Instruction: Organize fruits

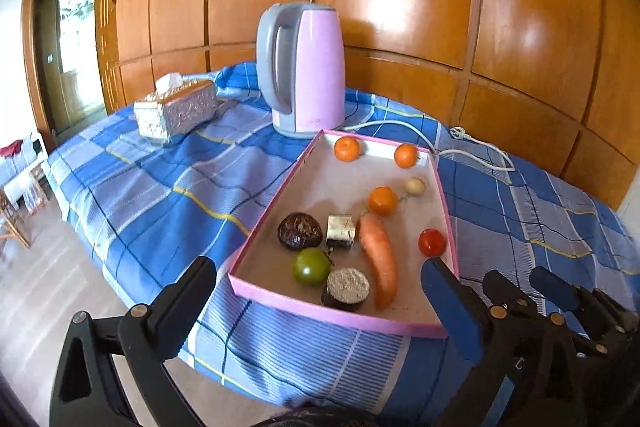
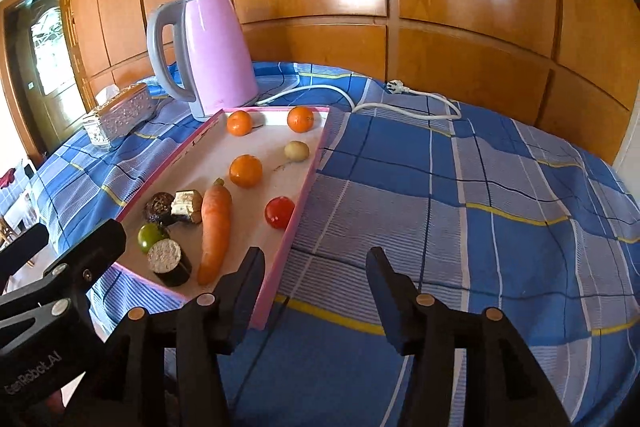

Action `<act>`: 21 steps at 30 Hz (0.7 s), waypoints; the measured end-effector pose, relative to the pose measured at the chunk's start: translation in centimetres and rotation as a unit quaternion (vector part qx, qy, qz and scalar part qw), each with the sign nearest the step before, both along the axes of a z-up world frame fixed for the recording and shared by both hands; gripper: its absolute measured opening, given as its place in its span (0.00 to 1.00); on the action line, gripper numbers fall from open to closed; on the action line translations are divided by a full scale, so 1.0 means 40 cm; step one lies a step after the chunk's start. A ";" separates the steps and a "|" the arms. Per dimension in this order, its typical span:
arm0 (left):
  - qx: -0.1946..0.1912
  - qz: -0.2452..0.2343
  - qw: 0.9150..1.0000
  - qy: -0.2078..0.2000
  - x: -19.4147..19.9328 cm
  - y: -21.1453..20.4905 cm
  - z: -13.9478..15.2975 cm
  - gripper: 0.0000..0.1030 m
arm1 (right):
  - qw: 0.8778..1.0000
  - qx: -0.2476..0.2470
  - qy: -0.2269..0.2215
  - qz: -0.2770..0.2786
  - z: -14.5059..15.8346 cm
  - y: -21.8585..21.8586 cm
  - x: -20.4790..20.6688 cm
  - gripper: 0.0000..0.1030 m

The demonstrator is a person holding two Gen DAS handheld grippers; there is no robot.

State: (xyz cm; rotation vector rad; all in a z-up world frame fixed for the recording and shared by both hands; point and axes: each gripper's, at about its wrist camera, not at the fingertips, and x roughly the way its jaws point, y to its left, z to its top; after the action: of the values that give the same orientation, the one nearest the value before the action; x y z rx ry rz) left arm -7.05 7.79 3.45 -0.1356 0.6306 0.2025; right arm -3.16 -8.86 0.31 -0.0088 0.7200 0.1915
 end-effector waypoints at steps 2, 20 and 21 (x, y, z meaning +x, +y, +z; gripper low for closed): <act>-0.013 0.006 1.000 0.003 -0.009 0.007 -0.008 1.00 | 1.000 -0.001 -0.002 0.002 0.001 0.004 -0.011 0.52; 0.013 0.056 0.998 -0.004 -0.021 0.021 0.002 1.00 | 1.000 -0.009 -0.010 0.005 0.011 0.027 -0.026 0.52; 0.013 0.058 0.998 -0.003 -0.021 0.022 0.001 1.00 | 1.000 -0.010 -0.010 0.006 0.011 0.029 -0.026 0.52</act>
State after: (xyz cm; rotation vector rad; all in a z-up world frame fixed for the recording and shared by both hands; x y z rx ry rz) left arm -7.90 8.68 3.51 -0.1480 0.6144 0.3216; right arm -4.19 -7.71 0.73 -0.0330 0.7024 0.1950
